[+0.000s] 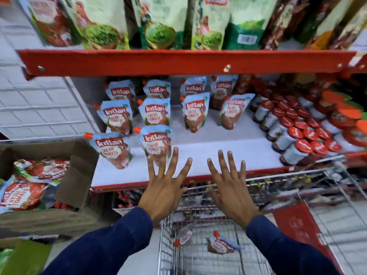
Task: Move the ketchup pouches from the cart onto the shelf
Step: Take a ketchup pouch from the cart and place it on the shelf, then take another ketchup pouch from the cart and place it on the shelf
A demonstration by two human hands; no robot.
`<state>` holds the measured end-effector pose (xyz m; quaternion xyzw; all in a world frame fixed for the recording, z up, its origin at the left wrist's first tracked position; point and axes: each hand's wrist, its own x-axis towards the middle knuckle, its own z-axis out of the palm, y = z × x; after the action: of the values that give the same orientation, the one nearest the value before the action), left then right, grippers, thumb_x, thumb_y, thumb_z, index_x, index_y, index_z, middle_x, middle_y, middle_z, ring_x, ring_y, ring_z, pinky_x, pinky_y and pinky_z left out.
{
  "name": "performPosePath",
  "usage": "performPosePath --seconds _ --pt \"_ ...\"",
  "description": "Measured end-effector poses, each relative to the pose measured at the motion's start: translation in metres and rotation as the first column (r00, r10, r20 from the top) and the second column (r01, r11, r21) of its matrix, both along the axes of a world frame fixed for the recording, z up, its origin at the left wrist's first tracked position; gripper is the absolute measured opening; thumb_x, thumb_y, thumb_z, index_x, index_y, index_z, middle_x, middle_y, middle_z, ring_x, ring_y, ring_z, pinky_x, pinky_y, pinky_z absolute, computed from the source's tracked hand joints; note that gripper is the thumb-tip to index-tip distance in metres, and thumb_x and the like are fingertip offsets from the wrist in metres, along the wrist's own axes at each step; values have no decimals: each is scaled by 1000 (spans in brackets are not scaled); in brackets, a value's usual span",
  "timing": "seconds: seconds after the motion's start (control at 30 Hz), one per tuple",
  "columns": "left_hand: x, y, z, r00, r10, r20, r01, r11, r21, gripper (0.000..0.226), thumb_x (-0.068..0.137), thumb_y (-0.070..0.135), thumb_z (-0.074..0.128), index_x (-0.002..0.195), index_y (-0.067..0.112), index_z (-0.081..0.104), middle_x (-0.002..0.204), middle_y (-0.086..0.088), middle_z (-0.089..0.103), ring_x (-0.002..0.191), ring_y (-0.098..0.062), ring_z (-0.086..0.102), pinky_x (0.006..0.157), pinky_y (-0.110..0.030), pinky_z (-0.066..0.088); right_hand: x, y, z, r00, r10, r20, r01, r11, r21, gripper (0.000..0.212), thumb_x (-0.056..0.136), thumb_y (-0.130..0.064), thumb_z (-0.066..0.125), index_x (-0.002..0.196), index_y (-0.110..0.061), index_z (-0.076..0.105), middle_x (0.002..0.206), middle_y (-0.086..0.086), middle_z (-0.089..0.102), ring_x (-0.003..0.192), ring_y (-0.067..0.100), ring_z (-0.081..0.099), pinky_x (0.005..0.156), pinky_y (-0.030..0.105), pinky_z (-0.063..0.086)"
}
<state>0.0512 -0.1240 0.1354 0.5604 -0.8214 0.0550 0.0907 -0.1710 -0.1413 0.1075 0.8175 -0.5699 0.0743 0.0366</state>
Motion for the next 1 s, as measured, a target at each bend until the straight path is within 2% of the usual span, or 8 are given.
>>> performPosePath --seconds 0.17,0.33,0.43,0.53,0.63,0.7,0.83,1.0 --pt "-48 27 -58 995 -99 4 97 978 187 82 92 48 50 151 24 -1 161 -19 -6 144 -46 -15 110 -74 6 -52 43 -48 990 -118 -72 129 975 179 84 91 -50 51 157 -21 8 166 16 -6 151 39 -14 116 72 7" --pt "-96 53 -116 983 -181 -19 169 872 460 74 99 42 40 150 23 -9 158 -11 -19 145 -37 -20 118 -61 -1 -106 77 -108 986 -158 -57 168 904 394 89 90 -56 53 157 -16 10 166 14 0 152 39 -6 119 67 5" --pt "-116 55 -146 986 -162 -39 152 778 609 68 99 26 45 151 18 3 162 -7 -4 149 -32 -2 120 -50 18 -117 84 -132 988 -146 -50 149 814 562 89 93 -57 49 157 -16 4 167 9 4 153 34 1 122 59 8" --pt "-134 50 -168 994 -106 -39 104 740 664 64 92 3 51 148 12 23 159 -12 22 142 -35 28 108 -50 41 -117 82 -148 990 -141 -12 113 739 664 75 95 -45 54 155 -16 20 163 7 25 151 27 22 121 48 24" --pt "-147 43 -191 999 -38 -29 47 715 698 46 82 -8 55 124 10 52 129 -15 58 111 -36 60 83 -49 57 -113 77 -164 990 -143 10 99 730 676 51 92 -35 59 140 -18 50 139 6 61 124 28 58 99 41 51" --pt "-152 41 -201 999 36 -30 -4 701 713 33 79 -10 53 103 13 59 103 -13 66 89 -33 66 70 -47 59 -112 77 -174 987 -159 5 112 716 689 39 92 -32 60 129 -20 61 123 6 71 110 28 65 88 39 56" --pt "-159 38 -205 996 84 -41 -29 693 720 24 81 -8 53 88 13 59 92 -13 64 82 -34 64 68 -47 57 -116 75 -191 980 -200 -10 149 695 704 25 91 -29 62 112 -20 71 107 9 74 102 29 66 81 37 54" --pt "-160 37 -216 991 119 -56 -44 699 713 22 81 -6 52 90 12 59 91 -12 62 81 -34 63 68 -48 56 -119 72 -197 977 -211 18 132 675 726 17 89 -18 59 90 -12 74 81 13 73 69 29 68 55 32 50"
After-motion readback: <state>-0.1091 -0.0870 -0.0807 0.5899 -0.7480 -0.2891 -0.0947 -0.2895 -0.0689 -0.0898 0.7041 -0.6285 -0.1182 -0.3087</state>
